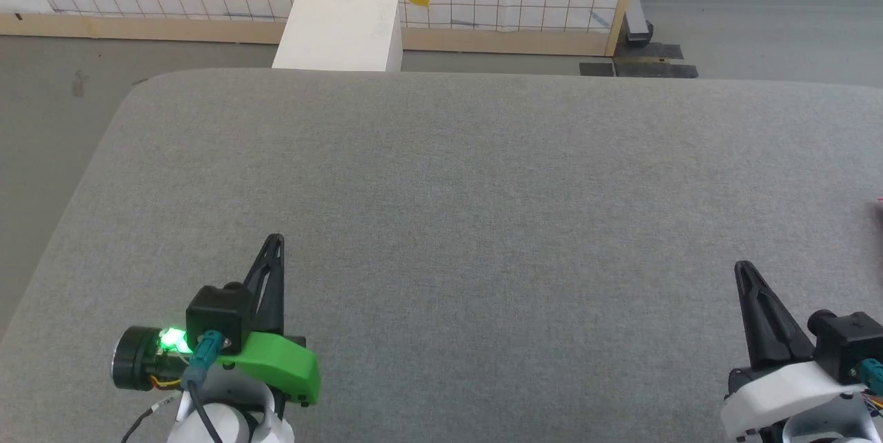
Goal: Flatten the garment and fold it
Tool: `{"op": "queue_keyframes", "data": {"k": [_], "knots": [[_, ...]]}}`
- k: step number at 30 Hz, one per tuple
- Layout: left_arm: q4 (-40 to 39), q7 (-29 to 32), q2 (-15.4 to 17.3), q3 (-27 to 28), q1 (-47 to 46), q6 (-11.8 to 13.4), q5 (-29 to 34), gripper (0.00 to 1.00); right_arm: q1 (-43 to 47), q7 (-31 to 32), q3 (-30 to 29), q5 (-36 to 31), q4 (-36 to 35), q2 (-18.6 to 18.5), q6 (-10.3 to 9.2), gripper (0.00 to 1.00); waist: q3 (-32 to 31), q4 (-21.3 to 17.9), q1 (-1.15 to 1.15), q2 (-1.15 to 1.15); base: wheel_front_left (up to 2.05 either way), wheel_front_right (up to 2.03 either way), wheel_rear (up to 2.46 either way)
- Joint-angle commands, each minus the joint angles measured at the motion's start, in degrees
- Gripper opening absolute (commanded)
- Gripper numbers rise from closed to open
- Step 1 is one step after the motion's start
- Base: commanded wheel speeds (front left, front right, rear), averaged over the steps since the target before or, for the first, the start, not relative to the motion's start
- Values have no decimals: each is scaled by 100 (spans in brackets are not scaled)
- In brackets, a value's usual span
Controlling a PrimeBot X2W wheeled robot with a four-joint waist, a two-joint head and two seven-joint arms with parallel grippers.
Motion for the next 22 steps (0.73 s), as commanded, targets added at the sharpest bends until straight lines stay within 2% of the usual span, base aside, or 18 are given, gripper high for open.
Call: {"op": "queue_keyframes", "data": {"k": [1,22], "knots": [[8,36,-78,97,100,-59,102,0,-114,29,26,-55,26,33,-3,0,-2,-1,0,0,0,0,0],[32,224,-565,708,236,-461,590,0,-229,97,133,-164,122,130,-5,0,-34,-15,0,0,0,0,0]]}}
